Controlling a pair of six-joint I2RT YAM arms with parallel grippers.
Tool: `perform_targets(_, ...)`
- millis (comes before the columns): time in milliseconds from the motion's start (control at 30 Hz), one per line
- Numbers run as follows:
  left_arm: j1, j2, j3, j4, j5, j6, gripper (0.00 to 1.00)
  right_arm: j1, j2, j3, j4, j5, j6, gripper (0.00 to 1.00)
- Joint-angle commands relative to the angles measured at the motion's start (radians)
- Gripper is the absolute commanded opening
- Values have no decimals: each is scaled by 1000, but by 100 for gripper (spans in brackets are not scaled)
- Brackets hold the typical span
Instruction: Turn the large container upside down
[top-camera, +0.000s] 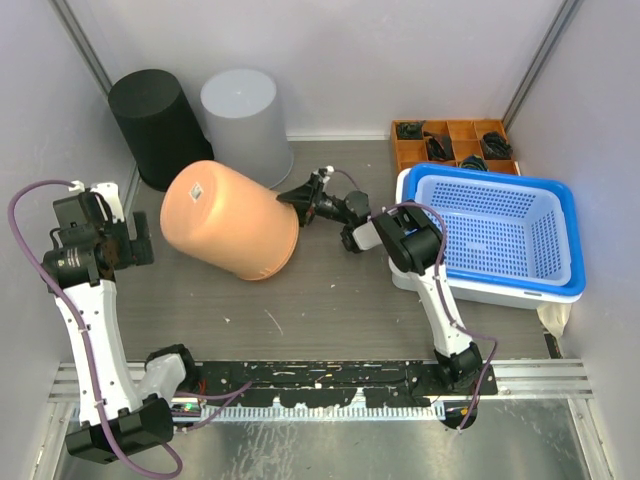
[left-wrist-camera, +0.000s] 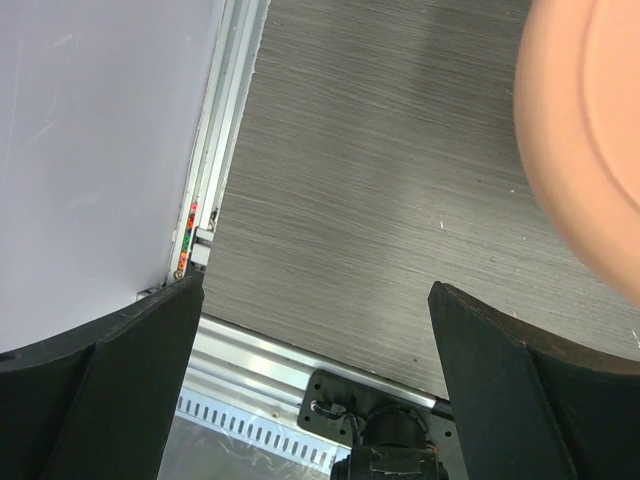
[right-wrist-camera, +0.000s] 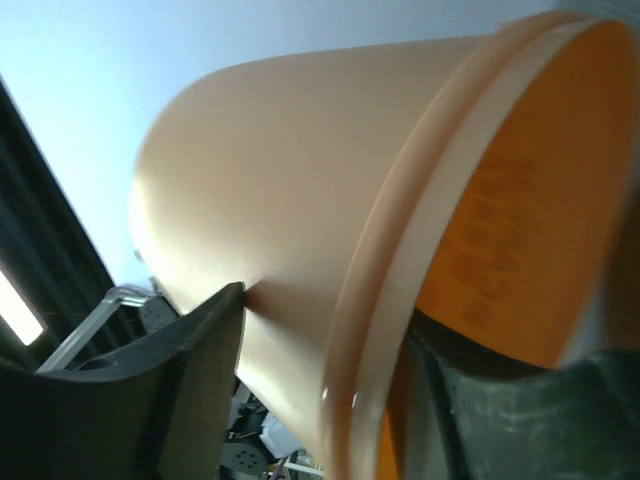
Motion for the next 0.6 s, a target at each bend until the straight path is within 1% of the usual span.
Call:
perform_targets(0, 6, -10, -4, 57, 17, 0, 99, 10, 32, -48, -115, -113, -245, 74)
perform_targets(33, 6, -13, -8, 60, 16, 2, 99, 10, 25, -49, -170, -120, -293, 86)
perform_targets(67, 6, -14, -13, 61, 14, 3, 99, 10, 23, -49, -229, -122, -346, 89)
perform_targets(100, 6, -14, -17, 61, 13, 3, 99, 10, -7, -41, -317, -122, -414, 96)
perform_targets(133, 6, -14, -21, 63, 12, 3, 99, 10, -28, -32, -421, -123, -502, 100)
perform_targets(167, 6, -13, -23, 63, 14, 5, 99, 10, -49, -19, -520, -114, -586, 100)
perform_targets(267, 6, -14, -26, 64, 15, 5, 99, 13, -117, 74, -944, -52, -918, 100)
perform_targets(300, 8, -16, -29, 66, 15, 5, 99, 13, -138, 117, -1094, 5, -1070, 100)
perform_targets(367, 7, -15, -31, 64, 18, 6, 99, 22, -173, 231, -1381, 107, -1282, 100)
perform_targets(433, 7, -15, -35, 59, 28, 11, 99, 37, -195, 360, -1629, 240, -1457, 100)
perform_targets(467, 7, -14, -35, 54, 42, 16, 99, 48, -206, 415, -1762, 332, -1531, 100)
perform_targets(533, 8, -13, -36, 31, 84, 31, 99, 69, -232, 492, -1892, 509, -1636, 100)
perform_targets(567, 7, -12, -36, 19, 107, 46, 99, 79, -250, 515, -1930, 597, -1679, 100)
